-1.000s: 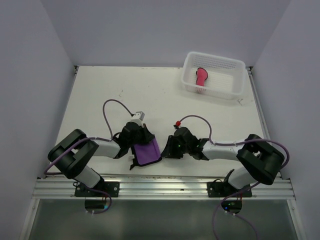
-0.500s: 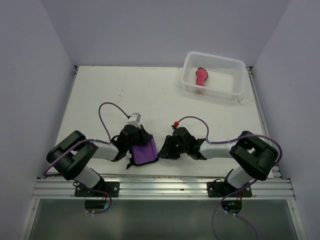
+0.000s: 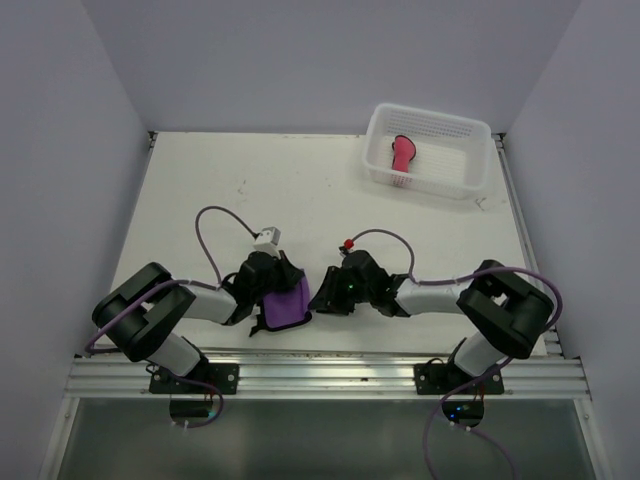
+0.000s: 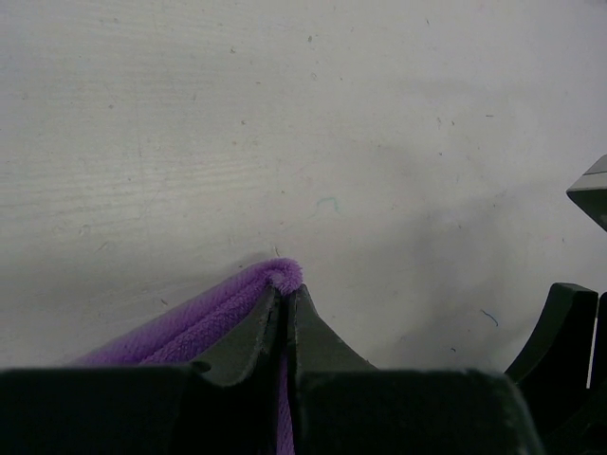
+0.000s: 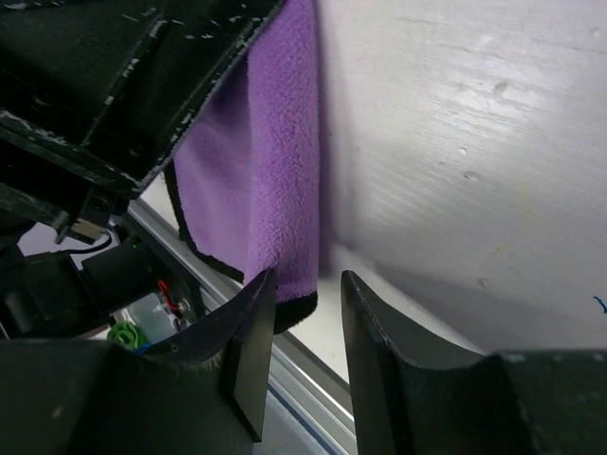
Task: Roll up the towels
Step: Roll the towel
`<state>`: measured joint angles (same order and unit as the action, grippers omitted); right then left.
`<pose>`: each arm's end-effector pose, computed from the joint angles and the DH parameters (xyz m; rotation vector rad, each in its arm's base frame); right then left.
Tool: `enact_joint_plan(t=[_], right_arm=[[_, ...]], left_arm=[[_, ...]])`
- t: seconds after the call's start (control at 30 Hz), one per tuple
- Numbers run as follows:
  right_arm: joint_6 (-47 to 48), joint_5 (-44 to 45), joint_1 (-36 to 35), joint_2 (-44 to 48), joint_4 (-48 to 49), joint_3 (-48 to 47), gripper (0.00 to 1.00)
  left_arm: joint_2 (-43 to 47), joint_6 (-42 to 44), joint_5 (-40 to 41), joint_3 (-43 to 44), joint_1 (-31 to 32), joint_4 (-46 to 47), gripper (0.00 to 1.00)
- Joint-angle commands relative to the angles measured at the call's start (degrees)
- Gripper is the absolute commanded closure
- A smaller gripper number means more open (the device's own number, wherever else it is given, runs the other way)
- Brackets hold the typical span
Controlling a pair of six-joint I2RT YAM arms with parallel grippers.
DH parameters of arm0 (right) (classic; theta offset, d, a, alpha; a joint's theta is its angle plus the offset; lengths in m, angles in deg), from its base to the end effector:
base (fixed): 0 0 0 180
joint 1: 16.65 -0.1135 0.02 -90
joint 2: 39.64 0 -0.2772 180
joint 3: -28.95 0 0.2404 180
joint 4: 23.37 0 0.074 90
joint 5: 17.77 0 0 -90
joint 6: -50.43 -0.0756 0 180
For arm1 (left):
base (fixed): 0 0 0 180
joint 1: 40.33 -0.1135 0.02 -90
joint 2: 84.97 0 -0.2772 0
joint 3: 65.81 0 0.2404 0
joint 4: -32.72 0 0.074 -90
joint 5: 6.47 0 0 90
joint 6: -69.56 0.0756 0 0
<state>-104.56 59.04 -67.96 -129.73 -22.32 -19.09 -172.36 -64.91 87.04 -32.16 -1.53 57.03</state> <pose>0.1805 0.2530 0.1328 0.1755 2.6263 1.1779 0.2209 -0.1717 0.1231 -0.1474 2.1847 -0.7993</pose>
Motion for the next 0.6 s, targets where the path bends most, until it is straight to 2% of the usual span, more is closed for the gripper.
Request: enact_joint_plan(t=[0.0,0.27,0.57], right_arm=[[-1.2,-1.8,0.1,-1.1,2.6,-2.7,0.62],[-0.9,-2.2,0.0,-3.1,2.2,-4.0,0.62],[1.8,-0.2,-3.2,-5.9,-2.5,-6.8,0.62]], left_arm=[[0.4,-0.3,2.7,-1.3,0.5,1.6,1.00],[0.5,-0.7,3.3,-2.2,0.6,2.1,1.00],[-0.1,-1.1,3.7,-2.6,0.7,2.7,1.00]])
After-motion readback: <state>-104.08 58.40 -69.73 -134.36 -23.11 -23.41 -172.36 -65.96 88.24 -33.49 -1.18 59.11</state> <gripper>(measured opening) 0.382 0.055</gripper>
